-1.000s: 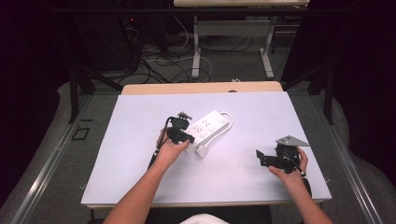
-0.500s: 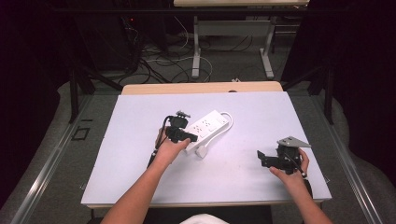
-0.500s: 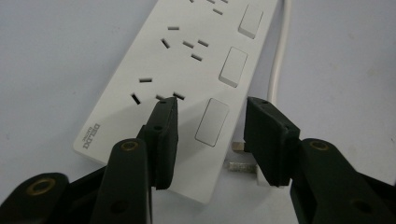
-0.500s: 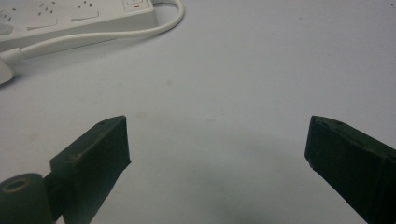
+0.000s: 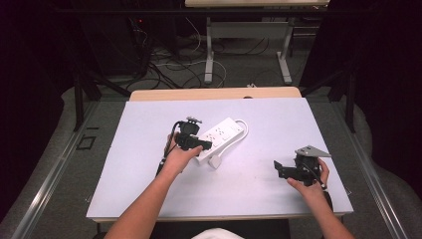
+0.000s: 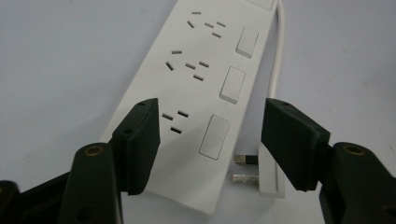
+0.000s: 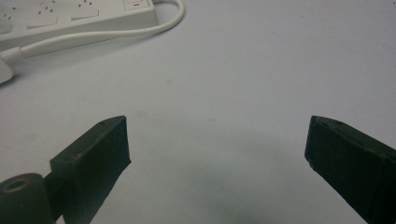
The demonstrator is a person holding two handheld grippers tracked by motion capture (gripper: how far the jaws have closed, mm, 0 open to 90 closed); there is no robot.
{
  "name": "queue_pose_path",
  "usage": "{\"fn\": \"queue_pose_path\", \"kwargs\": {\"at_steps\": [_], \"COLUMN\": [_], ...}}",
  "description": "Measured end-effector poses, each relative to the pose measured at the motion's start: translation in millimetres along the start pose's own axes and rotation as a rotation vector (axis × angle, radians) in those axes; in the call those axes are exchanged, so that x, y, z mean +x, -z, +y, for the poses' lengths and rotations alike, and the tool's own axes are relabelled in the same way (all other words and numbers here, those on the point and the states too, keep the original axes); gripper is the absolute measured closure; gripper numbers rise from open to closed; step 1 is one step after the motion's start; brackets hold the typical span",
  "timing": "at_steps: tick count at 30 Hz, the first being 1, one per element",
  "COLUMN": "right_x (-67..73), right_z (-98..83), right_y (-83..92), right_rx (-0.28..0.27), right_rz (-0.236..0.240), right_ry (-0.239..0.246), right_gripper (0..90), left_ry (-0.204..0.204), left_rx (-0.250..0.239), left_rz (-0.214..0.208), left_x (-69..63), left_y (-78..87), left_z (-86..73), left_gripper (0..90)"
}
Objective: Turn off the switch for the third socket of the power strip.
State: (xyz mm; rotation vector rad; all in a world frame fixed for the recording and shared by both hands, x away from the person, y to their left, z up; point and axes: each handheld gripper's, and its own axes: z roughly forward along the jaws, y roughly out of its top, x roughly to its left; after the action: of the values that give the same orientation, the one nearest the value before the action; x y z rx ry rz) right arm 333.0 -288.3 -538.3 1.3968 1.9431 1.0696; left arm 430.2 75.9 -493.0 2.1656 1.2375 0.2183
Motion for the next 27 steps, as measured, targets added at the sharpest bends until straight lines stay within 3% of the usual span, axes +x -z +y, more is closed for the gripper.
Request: {"fn": "queue_pose_path", "kwargs": {"at_steps": [4, 8, 14, 20, 27], "right_x": [0.5, 1.1, 1.1, 0.8, 1.5], "right_z": [0.6, 0.6, 0.8, 1.2, 1.4], "right_y": [-0.6, -1.3, -1.4, -0.4, 0.0], "right_rx": [-0.001, 0.000, -0.001, -0.005, -0.003], "right_rz": [0.000, 0.004, 0.005, 0.000, -0.002], "right_ry": [-0.002, -0.003, 0.000, 0.002, -0.003], "right_gripper": [5.9, 5.9, 5.9, 6.0, 6.0], "left_ry": [-0.050, -0.095, -0.115, -0.091, -0.076], "left_rx": [-0.026, -0.056, -0.080, -0.087, -0.122], "left_rz": [0.036, 0.037, 0.016, 0.027, 0.009], "left_x": [-2.7, -4.0, -4.7, -3.6, -0.7], "left_y": [3.6, 7.9, 16.4, 26.9, 39.4], "left_z": [1.4, 2.9, 6.3, 7.2, 6.5], "left_gripper": [33.5, 30.4, 26.9, 24.7, 18.6]}}
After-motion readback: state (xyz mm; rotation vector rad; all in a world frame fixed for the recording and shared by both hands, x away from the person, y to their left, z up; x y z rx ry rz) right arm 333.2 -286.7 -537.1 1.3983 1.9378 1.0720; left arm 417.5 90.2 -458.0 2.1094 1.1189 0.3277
